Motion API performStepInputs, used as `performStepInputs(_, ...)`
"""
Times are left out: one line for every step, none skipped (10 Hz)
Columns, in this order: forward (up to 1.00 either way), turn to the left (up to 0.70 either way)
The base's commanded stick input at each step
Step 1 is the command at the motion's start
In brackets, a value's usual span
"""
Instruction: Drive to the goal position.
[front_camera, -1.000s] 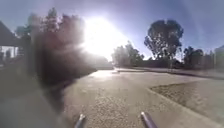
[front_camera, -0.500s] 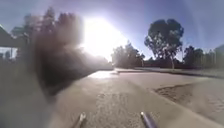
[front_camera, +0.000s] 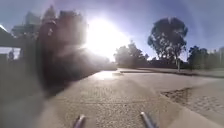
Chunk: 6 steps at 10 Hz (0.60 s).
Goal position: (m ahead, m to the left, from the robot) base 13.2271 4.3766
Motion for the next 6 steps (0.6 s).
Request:
performStepInputs(0.93,0.31)
performStepInputs(0.93,0.35)
performStepInputs(0.93,0.2)
performStepInputs(0.93,0.04)
performStepInputs(0.93,0.0)
performStepInputs(0.93,0.0)
